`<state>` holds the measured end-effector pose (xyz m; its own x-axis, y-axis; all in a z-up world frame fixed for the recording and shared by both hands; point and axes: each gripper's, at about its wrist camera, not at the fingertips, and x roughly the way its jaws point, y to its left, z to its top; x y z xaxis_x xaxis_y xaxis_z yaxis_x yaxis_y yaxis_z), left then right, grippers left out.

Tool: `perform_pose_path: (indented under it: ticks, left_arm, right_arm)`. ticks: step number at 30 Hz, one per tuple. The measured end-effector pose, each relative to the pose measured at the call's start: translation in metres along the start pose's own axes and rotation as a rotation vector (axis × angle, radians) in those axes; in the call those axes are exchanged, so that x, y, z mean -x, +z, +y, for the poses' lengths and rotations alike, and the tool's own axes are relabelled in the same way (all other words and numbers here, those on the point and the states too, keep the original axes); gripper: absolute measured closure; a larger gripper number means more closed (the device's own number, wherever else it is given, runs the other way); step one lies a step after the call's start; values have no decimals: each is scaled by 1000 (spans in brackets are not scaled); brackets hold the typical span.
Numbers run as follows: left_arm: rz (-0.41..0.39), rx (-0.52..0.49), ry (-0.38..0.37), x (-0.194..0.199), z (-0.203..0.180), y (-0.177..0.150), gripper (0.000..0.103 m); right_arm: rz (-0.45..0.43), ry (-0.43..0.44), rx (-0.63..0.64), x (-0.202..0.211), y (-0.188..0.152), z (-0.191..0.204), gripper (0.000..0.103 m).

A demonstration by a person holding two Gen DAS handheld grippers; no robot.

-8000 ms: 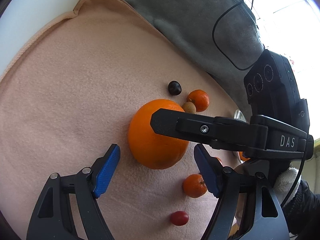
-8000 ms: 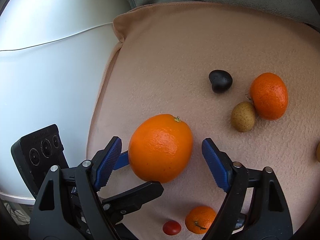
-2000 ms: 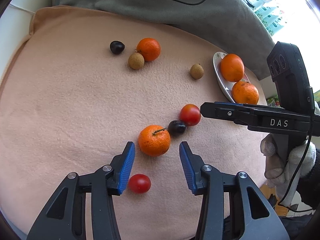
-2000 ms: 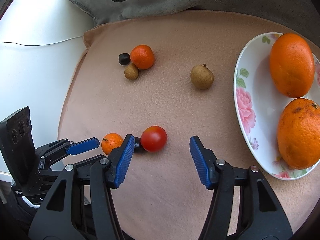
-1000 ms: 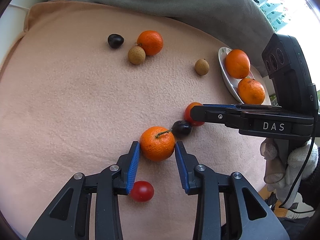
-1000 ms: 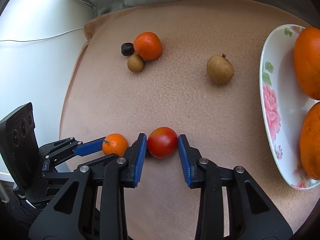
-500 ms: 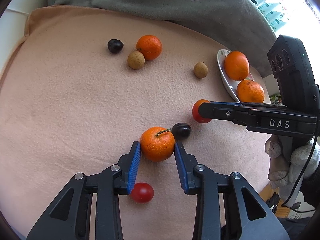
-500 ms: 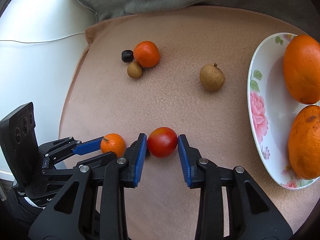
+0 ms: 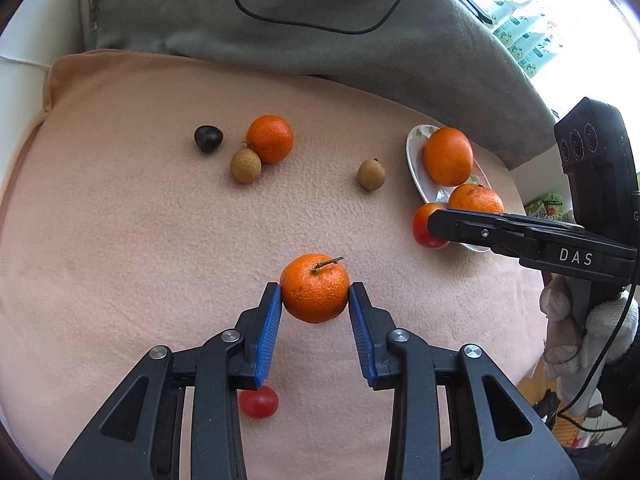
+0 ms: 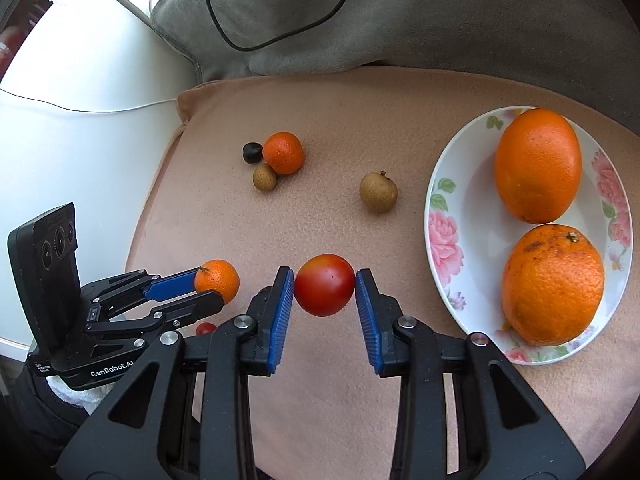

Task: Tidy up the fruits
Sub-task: 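Carry the tangerine and tomato over the plate with both grippers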

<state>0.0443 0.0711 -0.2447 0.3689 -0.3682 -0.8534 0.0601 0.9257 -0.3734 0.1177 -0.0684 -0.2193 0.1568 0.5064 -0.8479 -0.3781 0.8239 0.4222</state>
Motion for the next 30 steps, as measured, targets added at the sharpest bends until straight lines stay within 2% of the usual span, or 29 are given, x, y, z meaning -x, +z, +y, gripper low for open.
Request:
perform_pose_path:
  ticks: [13, 22, 30]
  left_arm:
    - [-25, -115, -38, -22, -58, 32, 70]
    - [-12, -177, -61, -37, -88, 46, 70]
    - [-10, -211, -65, -48, -108, 55, 70]
  right_arm:
    - [-116, -77, -77, 62, -6, -49, 69]
    - [-175, -112, -156, 84, -5, -88, 69]
    - [-188, -143, -193, 92, -4, -116, 69]
